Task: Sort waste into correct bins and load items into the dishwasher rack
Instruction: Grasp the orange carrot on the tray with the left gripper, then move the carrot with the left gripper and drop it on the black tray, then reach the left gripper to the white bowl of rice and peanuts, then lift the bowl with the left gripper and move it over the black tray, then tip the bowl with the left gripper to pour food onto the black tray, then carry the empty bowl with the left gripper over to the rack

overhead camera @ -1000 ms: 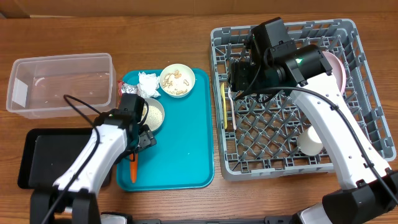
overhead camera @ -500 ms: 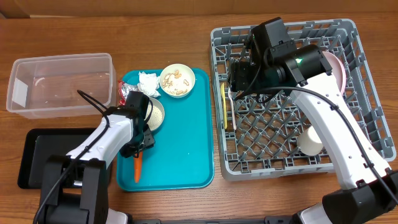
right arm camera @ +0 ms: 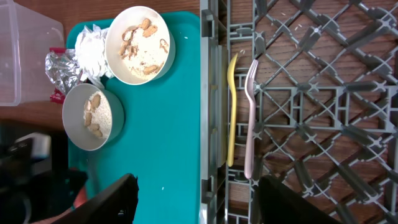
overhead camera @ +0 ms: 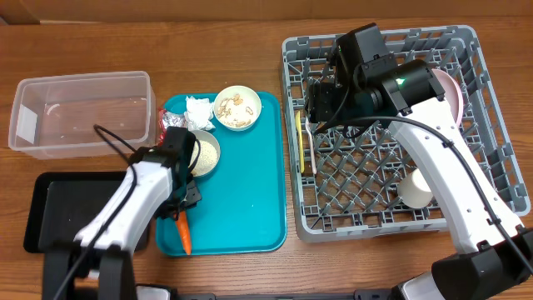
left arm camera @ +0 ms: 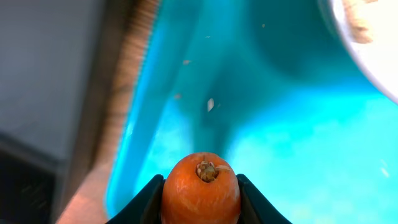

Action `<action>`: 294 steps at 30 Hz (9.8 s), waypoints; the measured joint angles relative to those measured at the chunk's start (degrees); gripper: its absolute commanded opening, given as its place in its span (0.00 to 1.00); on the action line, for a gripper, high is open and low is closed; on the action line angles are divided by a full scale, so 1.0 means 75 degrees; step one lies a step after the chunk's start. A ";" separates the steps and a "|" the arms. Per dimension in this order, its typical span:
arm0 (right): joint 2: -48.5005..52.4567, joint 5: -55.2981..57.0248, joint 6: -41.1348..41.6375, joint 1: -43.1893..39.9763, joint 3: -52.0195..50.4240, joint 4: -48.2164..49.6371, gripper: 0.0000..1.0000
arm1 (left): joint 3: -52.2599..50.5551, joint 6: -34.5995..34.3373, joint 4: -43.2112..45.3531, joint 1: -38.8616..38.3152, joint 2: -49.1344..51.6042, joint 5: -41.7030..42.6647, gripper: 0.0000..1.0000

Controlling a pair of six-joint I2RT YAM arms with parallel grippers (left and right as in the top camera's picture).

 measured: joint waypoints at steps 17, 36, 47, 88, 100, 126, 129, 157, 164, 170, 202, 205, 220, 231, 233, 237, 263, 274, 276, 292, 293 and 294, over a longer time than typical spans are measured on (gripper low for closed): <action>0.0000 0.0003 -0.0003 -0.0009 0.0000 -0.0242 0.65 | 0.0178 -0.0901 -0.0420 0.2509 -0.1912 -0.0988 0.25; 0.0000 0.0000 -0.0003 -0.0020 0.0000 -0.0501 0.65 | 0.0178 -0.1574 0.0216 0.4986 -0.1102 -0.1536 0.45; 0.0000 0.0012 -0.0117 -0.0020 0.0000 -0.0697 0.66 | 0.0256 -0.1798 -0.0242 0.5094 -0.0804 -0.1565 0.63; -0.0831 -0.0067 0.0440 -0.2014 0.0000 -0.0935 1.00 | 0.1413 0.3990 0.2774 -0.0915 0.1993 0.1550 0.29; -0.0831 -0.0009 0.0423 -0.2014 0.0000 -0.0947 1.00 | 0.1614 0.3617 0.2460 -0.0918 0.2034 0.1343 0.04; -0.0831 0.0172 0.0423 -0.2014 0.0000 -0.1134 1.00 | 0.2049 0.2830 -0.0379 0.3086 -0.1472 0.4301 0.04; -0.0831 0.0192 0.0423 -0.2014 0.0000 -0.1145 1.00 | 0.1620 0.3034 -0.0032 0.3993 -0.1472 0.4957 0.04; -0.0831 0.0195 0.0423 -0.2014 0.0000 -0.1145 1.00 | -0.2495 0.6916 0.2570 1.0086 -0.1443 1.2572 0.04; -0.0831 0.0192 0.0425 -0.2014 0.0000 -0.1145 1.00 | -0.2500 0.7495 0.2634 1.0086 -0.1443 1.2837 0.04; -0.0831 0.0192 0.0423 -0.2014 0.0000 -0.1142 1.00 | -0.2515 0.7656 0.2597 1.0040 -0.1443 1.2575 0.04; -0.0831 0.0189 0.0423 -0.2014 0.0000 -0.1087 1.00 | -0.2591 0.8819 0.2769 0.9719 -0.1443 1.2106 0.04; -0.0831 0.0187 0.0423 -0.2014 0.0000 -0.1087 1.00 | -0.2591 0.8868 0.2751 0.9716 -0.1443 1.2464 0.04; -0.0831 0.0178 0.0423 -0.2014 0.0000 -0.1099 1.00 | -0.2640 0.8647 0.3069 0.9518 -0.1443 1.2415 0.04; -0.0828 0.0117 0.0423 -0.2014 0.0000 -0.1128 1.00 | -0.2658 0.8664 0.3206 0.9454 -0.1443 1.2429 0.04; -0.0831 0.0070 0.0423 -0.2014 0.0000 -0.1122 1.00 | -0.2669 0.8617 0.3051 0.9431 -0.1443 1.2167 0.04; -0.0831 0.0070 0.0423 -0.2014 0.0000 -0.1087 1.00 | -0.2684 0.8836 0.3045 0.9419 -0.1443 1.2021 0.05; -0.0831 0.0041 0.0420 -0.2014 0.0000 -0.1003 1.00 | -0.2736 0.8448 0.3162 0.9229 -0.1443 1.1709 0.04; -0.0831 -0.0012 0.0425 -0.2014 0.0000 -0.1017 1.00 | -0.2699 0.8195 0.2524 0.8093 -0.1789 1.1995 0.04; -0.0831 -0.0012 0.0425 -0.2014 0.0000 -0.1011 1.00 | -0.2483 0.8026 0.2416 0.7583 -0.2250 1.1730 0.04; -0.0831 -0.0015 0.0423 -0.2014 0.0000 -0.1003 1.00 | -0.0105 0.5447 0.1035 0.3212 -0.4234 0.6038 0.04; -0.0831 -0.0012 0.0423 -0.2014 0.0000 -0.1003 1.00 | -0.0105 0.5383 0.1017 0.2841 -0.4205 0.5709 0.04; -0.0831 -0.0012 0.0423 -0.2014 0.0000 -0.0997 1.00 | -0.0105 0.5278 0.1067 0.2384 -0.4167 0.5362 0.04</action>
